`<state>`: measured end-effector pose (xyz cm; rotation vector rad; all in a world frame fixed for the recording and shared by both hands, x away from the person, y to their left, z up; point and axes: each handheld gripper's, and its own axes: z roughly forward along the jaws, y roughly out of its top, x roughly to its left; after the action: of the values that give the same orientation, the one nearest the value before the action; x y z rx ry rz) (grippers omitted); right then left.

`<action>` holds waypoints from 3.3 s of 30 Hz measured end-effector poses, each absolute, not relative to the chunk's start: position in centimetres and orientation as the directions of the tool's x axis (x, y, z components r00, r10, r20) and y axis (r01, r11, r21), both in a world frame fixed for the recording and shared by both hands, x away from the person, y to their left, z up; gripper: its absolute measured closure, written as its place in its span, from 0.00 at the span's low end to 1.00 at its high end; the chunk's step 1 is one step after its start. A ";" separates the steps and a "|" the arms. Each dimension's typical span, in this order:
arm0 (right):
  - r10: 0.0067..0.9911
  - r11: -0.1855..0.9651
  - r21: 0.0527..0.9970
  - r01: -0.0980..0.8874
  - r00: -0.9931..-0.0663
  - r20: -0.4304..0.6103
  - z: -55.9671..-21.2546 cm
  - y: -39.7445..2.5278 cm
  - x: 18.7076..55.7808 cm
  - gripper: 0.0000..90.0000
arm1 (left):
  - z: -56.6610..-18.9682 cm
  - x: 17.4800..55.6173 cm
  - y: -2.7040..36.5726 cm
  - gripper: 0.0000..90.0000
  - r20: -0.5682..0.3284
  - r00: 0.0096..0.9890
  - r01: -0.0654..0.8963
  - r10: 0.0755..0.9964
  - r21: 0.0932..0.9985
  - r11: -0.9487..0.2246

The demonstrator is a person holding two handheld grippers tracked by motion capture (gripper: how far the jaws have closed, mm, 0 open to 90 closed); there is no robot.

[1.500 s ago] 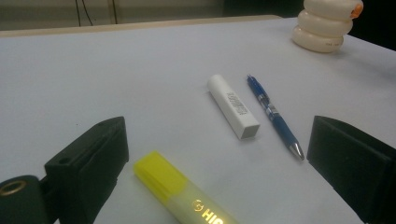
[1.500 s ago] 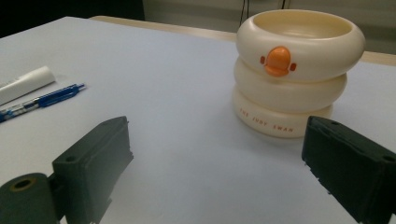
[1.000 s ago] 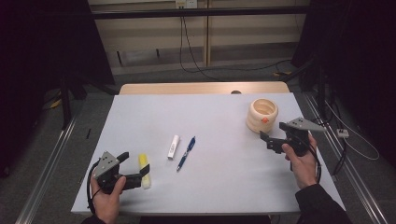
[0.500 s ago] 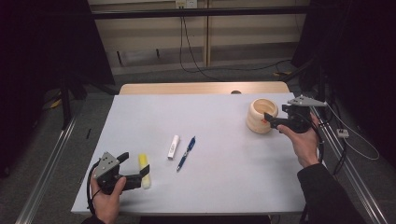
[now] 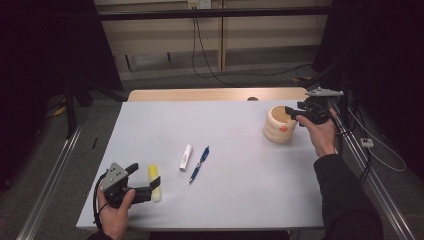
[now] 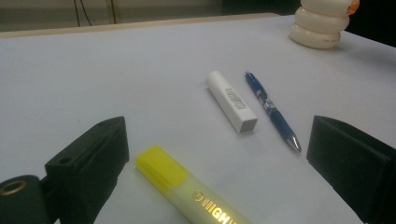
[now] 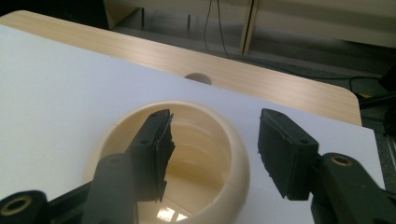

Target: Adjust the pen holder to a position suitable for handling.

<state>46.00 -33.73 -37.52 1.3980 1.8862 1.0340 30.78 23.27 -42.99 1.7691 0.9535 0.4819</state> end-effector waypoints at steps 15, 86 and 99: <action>0.964 0.136 0.808 0.573 -0.264 0.024 -39.6 -34.0 48.1 0.63 | -43.0 30.8 23.3 0.06 -0.110 0.610 0.379 0.785 0.910 -0.167; 0.894 0.160 0.832 0.532 -0.436 0.107 -38.0 -29.0 41.1 0.82 | -43.2 30.6 23.4 0.07 -0.102 0.608 0.390 0.788 0.903 -0.183; 0.871 0.219 0.823 0.524 -0.486 0.078 -38.2 -25.8 39.7 0.82 | -43.2 30.6 23.4 0.07 -0.105 0.612 0.392 0.784 0.901 -0.185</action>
<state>39.75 -25.81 -38.25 1.2899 2.0966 1.1696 30.61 23.43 -43.19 1.7989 0.9546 0.4722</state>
